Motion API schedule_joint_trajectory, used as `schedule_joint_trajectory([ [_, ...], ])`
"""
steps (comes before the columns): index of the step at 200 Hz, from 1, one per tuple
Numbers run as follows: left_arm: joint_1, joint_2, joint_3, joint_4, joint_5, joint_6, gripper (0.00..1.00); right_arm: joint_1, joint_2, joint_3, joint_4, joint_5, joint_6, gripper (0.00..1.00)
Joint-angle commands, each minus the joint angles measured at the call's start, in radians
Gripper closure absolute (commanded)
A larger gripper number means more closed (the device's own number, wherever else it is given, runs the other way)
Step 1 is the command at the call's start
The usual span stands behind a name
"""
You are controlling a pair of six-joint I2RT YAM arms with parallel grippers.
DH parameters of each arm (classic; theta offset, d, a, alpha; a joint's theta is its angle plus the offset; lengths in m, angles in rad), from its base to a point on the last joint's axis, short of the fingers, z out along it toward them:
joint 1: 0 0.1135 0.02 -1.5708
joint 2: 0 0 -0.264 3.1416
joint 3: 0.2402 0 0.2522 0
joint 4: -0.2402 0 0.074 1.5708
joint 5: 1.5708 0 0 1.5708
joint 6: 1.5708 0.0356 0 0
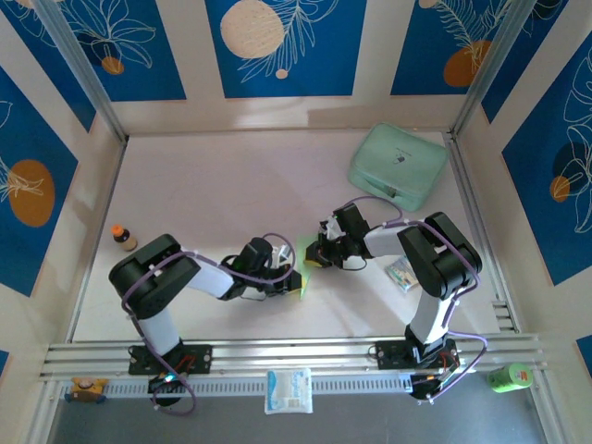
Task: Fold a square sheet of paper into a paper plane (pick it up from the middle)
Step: Fold the wing for the fifth time at the center of the table.
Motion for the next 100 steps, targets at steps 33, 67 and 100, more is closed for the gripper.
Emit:
schedule_joint_trajectory([
  [33, -0.036, -0.020, -0.049, -0.157, 0.084, 0.033, 0.94, -0.002, 0.043, -0.006, -0.096, 0.101, -0.013, 0.91],
  [67, -0.038, -0.006, -0.046, -0.143, 0.109, 0.032, 1.00, 0.002, 0.043, -0.006, -0.099, 0.104, -0.012, 0.91],
  [100, -0.042, -0.008, -0.041, -0.199, 0.114, 0.054, 0.95, 0.003, 0.040, -0.004, -0.108, 0.110, -0.012, 0.91],
])
